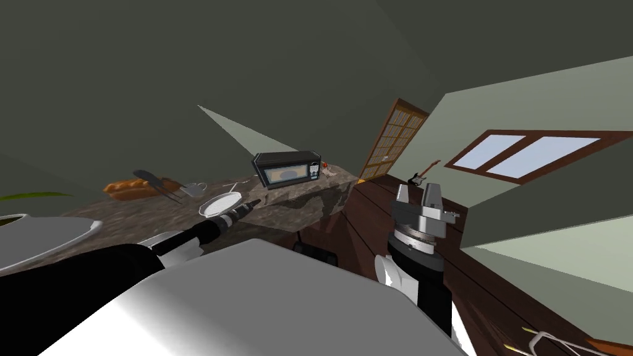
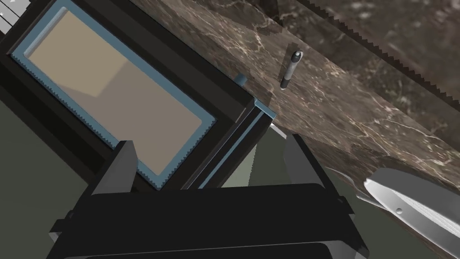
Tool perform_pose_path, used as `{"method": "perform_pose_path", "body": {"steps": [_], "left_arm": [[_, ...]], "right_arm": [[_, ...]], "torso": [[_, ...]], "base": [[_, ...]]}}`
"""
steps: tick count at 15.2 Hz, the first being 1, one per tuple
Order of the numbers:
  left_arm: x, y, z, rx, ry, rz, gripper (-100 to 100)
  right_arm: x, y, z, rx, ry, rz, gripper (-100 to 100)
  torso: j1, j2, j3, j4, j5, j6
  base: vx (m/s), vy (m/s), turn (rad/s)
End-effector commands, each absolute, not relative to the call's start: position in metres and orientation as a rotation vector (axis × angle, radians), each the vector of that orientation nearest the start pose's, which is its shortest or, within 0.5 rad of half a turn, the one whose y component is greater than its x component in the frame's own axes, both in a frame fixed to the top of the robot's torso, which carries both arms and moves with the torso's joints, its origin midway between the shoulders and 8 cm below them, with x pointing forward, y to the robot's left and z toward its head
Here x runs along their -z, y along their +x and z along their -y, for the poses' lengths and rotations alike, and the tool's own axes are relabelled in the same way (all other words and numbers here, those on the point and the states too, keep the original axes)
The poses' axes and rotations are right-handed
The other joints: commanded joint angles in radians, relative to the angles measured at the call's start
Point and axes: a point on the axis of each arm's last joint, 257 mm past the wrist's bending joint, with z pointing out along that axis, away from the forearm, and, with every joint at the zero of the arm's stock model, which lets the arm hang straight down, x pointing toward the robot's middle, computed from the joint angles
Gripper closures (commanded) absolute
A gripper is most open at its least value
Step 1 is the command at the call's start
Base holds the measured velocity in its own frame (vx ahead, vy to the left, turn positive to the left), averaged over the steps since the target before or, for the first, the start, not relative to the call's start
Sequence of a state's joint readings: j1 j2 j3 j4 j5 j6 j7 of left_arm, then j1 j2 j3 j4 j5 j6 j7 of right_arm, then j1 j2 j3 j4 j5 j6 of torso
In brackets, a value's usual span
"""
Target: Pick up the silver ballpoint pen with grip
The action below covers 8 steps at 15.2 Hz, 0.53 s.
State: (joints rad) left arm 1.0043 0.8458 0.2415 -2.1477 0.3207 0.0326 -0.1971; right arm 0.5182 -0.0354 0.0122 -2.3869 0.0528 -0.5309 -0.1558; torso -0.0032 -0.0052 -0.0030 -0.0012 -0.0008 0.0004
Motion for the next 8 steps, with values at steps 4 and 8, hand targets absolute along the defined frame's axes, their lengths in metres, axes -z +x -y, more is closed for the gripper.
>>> {"method": "perform_pose_path", "body": {"steps": [4, 8], "left_arm": [[0.271, 0.241, -0.485, 0.333, -0.902, -1.974, -100], [0.293, 0.210, -0.511, 0.217, -0.938, -2.083, -100]], "right_arm": [[-0.070, 0.316, 0.259, -1.452, 0.557, -0.557, 0], [-0.070, 0.316, 0.259, -1.452, 0.557, -0.557, 0]], "torso": [[0.000, -0.003, -0.002, -0.001, 0.000, 0.000], [0.001, -0.006, -0.004, -0.001, 0.000, 0.000]], "base": [[0.120, -0.051, -0.092], [0.150, -0.038, -0.089]]}}
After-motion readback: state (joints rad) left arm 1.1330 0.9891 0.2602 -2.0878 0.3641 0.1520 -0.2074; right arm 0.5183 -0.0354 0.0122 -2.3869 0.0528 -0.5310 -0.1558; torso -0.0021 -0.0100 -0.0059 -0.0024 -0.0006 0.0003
